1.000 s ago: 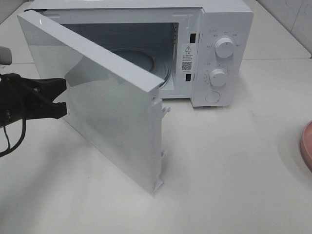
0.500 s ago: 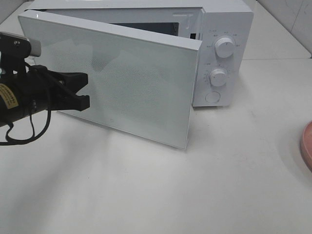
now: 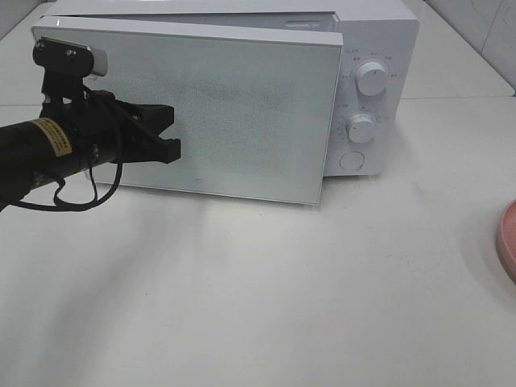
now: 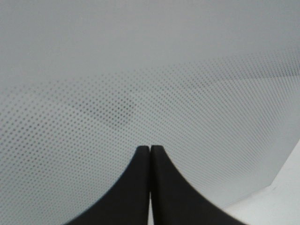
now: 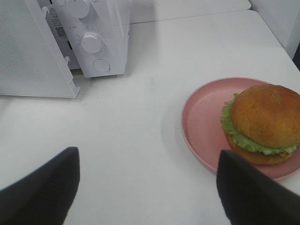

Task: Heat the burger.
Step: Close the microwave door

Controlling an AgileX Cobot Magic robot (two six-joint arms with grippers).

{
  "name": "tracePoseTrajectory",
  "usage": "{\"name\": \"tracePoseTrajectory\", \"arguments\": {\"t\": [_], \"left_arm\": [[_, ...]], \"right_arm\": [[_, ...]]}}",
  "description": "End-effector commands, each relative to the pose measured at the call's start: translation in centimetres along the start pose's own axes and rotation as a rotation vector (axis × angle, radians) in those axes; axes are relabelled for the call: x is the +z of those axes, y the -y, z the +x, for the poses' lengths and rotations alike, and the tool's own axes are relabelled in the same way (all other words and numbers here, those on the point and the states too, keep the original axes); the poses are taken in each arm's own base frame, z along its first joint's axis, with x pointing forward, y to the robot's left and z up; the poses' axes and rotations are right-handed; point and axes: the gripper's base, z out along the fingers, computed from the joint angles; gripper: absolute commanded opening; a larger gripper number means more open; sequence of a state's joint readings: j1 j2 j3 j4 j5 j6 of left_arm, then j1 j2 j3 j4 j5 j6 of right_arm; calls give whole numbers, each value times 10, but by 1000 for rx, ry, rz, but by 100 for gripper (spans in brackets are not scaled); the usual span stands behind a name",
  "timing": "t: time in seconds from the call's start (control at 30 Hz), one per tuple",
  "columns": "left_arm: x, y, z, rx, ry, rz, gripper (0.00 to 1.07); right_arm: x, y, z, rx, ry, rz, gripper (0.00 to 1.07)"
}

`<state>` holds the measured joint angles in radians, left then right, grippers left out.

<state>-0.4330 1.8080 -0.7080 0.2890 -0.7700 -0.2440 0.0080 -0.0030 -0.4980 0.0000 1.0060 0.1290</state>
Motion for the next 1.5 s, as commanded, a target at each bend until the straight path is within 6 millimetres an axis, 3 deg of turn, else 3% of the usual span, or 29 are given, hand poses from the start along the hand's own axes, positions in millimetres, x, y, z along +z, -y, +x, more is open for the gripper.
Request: {"name": "tracePoseTrajectory", "arguments": {"t": [0.03, 0.4, 1.5], "left_arm": [[8, 2, -6, 2, 3, 1, 0], [30, 11, -14, 5, 20, 21, 0], [77, 4, -32, -31, 36, 3, 0]], "right_arm": [[-4, 0, 1, -8, 36, 1, 75], [-4, 0, 1, -8, 36, 1, 75], [-4, 0, 1, -8, 36, 1, 75]]}}
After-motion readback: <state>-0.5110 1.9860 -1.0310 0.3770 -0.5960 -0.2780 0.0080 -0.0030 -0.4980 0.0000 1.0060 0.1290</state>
